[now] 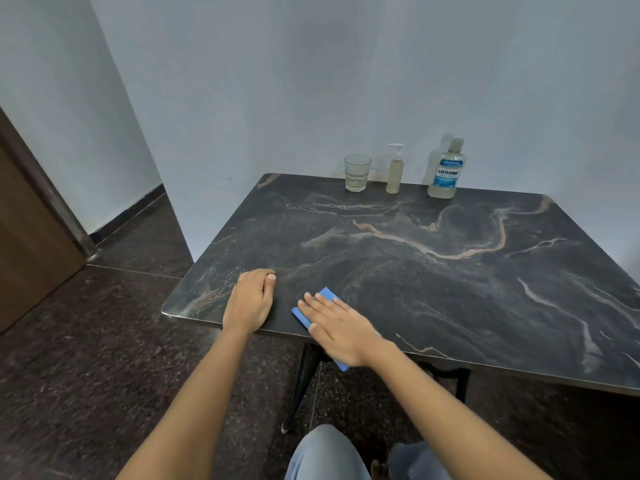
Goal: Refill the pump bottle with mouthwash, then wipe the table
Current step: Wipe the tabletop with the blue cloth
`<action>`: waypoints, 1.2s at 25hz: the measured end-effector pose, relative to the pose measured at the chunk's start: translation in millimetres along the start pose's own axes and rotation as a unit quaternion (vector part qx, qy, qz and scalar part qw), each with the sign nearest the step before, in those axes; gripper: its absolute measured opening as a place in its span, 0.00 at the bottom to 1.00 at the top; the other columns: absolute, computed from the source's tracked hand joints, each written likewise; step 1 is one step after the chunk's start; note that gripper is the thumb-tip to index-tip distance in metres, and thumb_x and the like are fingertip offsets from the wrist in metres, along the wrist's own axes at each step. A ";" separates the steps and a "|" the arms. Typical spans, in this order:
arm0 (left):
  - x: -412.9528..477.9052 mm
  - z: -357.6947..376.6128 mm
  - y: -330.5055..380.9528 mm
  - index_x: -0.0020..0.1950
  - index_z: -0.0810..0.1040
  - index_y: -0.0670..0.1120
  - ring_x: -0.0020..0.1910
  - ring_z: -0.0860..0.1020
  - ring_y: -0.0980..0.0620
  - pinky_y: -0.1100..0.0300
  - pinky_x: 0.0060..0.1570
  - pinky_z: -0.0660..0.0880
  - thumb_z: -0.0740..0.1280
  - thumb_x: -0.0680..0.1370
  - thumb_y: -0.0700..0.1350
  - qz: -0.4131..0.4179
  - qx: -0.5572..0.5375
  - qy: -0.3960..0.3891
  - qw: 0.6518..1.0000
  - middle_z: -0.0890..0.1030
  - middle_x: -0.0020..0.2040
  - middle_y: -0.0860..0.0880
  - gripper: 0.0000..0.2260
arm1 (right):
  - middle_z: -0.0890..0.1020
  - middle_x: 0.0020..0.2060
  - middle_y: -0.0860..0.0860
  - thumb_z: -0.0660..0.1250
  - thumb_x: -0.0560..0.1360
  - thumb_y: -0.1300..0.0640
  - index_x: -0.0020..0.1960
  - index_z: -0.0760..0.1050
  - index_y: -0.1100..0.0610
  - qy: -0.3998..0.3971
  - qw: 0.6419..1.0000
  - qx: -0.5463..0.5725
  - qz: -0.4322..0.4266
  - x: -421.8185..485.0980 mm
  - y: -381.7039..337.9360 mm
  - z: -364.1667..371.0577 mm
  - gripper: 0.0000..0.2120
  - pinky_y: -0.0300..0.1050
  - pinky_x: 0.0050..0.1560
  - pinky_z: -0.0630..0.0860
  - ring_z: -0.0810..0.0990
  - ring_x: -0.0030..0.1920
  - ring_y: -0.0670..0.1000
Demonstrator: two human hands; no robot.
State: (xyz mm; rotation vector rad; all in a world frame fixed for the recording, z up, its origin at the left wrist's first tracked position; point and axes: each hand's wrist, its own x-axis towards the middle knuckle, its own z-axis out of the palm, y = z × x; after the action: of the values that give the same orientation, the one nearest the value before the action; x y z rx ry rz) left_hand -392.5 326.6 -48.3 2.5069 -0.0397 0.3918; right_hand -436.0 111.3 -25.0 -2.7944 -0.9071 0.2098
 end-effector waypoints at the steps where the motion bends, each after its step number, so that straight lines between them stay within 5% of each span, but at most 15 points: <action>1: 0.3 -0.4 -0.9 0.61 0.77 0.46 0.61 0.71 0.48 0.53 0.58 0.69 0.52 0.83 0.50 -0.013 -0.001 0.002 1.000 0.79 0.58 0.50 0.17 | 0.47 0.78 0.47 0.44 0.83 0.50 0.78 0.46 0.50 0.000 1.000 0.006 -0.001 -12.9 10.7 -3.6 0.24 0.45 0.77 0.41 0.44 0.78 0.46; 8: 13.9 -25.5 -42.0 0.63 0.76 0.47 0.62 0.73 0.45 0.49 0.61 0.69 0.53 0.81 0.54 0.036 0.074 -0.043 0.996 0.78 0.62 0.50 0.19 | 0.48 0.78 0.47 0.43 0.83 0.49 0.78 0.46 0.50 0.041 0.973 -0.030 0.225 -79.9 147.6 -29.8 0.24 0.50 0.76 0.44 0.46 0.78 0.47; 14: 16.1 -33.1 -65.2 0.62 0.77 0.47 0.62 0.72 0.46 0.50 0.61 0.68 0.57 0.82 0.50 -0.046 0.049 0.035 0.997 0.79 0.60 0.49 0.15 | 0.47 0.78 0.49 0.43 0.83 0.51 0.78 0.46 0.52 0.065 0.946 -0.002 0.319 5.9 165.9 -39.1 0.25 0.53 0.76 0.40 0.44 0.78 0.49; 20: 14.7 -31.7 -67.2 0.61 0.77 0.48 0.62 0.71 0.47 0.50 0.62 0.67 0.57 0.81 0.49 -0.082 0.045 0.074 0.993 0.80 0.58 0.50 0.13 | 0.48 0.78 0.51 0.45 0.82 0.51 0.79 0.45 0.55 0.025 0.991 -0.039 0.129 119.7 37.0 -14.6 0.26 0.54 0.75 0.42 0.46 0.78 0.51; 24: 13.7 -31.1 -63.9 0.61 0.77 0.47 0.62 0.73 0.46 0.51 0.62 0.66 0.57 0.82 0.48 -0.080 0.065 0.075 0.992 0.80 0.60 0.49 0.14 | 0.47 0.78 0.50 0.44 0.82 0.51 0.79 0.45 0.54 0.004 0.999 -0.041 0.001 119.1 -53.3 12.9 0.26 0.50 0.76 0.41 0.44 0.78 0.50; 30: 14.5 -37.1 -67.7 0.69 0.72 0.47 0.72 0.65 0.46 0.48 0.72 0.57 0.52 0.83 0.51 -0.062 0.088 0.003 0.994 0.71 0.70 0.45 0.19 | 0.47 0.78 0.44 0.44 0.83 0.50 0.78 0.45 0.49 -0.013 0.996 -0.015 -0.090 43.0 -16.3 2.8 0.24 0.42 0.74 0.38 0.44 0.77 0.44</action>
State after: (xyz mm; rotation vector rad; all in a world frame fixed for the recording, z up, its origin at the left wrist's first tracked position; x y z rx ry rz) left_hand -380.9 404.1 -52.9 2.6646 0.1585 0.3648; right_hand -411.2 150.1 -27.2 -2.7214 -1.1713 0.2078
